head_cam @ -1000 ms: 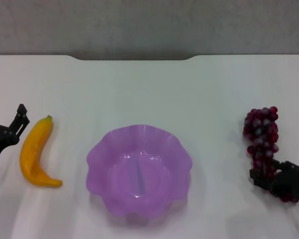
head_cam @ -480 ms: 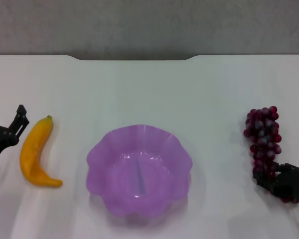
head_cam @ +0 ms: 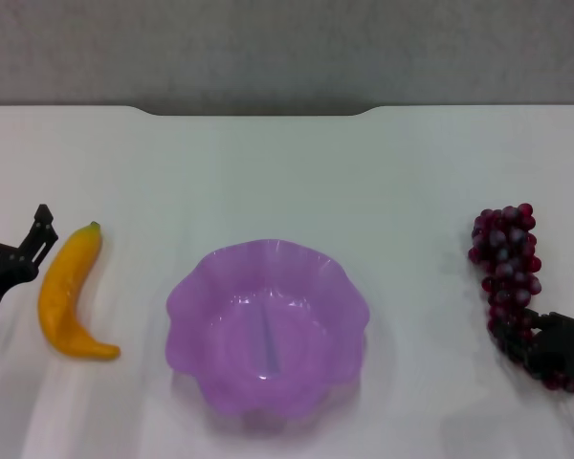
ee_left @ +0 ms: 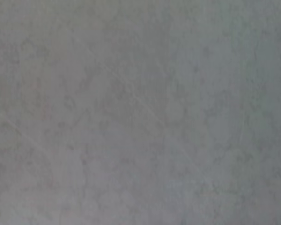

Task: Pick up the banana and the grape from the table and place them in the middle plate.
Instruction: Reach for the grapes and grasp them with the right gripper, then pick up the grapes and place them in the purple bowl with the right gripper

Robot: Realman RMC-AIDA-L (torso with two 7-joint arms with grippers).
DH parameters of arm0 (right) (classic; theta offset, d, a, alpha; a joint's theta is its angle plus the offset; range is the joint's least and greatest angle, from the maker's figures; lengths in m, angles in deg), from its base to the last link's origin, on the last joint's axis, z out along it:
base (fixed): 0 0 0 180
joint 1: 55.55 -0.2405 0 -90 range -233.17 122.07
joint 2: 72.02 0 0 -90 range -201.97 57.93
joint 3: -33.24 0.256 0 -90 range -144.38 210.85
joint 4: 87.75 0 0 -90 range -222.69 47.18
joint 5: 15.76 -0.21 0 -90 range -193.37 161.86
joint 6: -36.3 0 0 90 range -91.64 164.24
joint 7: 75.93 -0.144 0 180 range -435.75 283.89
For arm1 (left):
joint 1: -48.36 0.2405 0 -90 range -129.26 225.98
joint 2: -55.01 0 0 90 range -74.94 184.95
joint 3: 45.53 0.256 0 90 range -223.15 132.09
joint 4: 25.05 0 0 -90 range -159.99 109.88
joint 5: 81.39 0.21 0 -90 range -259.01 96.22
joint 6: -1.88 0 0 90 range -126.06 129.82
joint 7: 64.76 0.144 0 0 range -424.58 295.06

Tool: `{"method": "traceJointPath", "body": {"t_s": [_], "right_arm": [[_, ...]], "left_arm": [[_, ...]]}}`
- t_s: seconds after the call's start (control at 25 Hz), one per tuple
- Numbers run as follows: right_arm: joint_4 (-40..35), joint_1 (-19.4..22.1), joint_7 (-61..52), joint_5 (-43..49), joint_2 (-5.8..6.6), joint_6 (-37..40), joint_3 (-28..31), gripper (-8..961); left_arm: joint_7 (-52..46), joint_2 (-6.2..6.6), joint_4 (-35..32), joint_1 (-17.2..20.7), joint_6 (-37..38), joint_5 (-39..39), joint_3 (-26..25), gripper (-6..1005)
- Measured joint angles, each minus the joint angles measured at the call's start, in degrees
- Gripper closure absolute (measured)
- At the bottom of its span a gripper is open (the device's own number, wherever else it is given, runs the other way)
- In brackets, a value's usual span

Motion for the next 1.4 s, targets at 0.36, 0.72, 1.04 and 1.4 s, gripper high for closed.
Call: {"method": "traceJointPath", "body": {"t_s": [0.36,0.72,1.04,1.4], "right_arm": [[-0.6,-0.37,-0.14,-0.15,0.0,-2.09,0.36,493],[-1.41,-0.42,-0.2,-0.23,0.0,-1.65,1.65,541],[-2.51,-0.57,-3.05,-0.18,0.05,-1.24,1.74,613],[-3.57,-0.33,-3.98,-0.25,0.06,3.8,1.74,653]], "left_arm": [[0.03,0.0,0.0,-0.13,-0.11,0.0,0.0,121],[0.09,0.0,0.0,-0.15,-0.1,0.0,0.0,122],[0.09,0.0,0.0,-0.01,0.12,0.0,0.0,121],[0.09,0.09,0.0,0.11,0.34,0.0,0.0,121]]}}
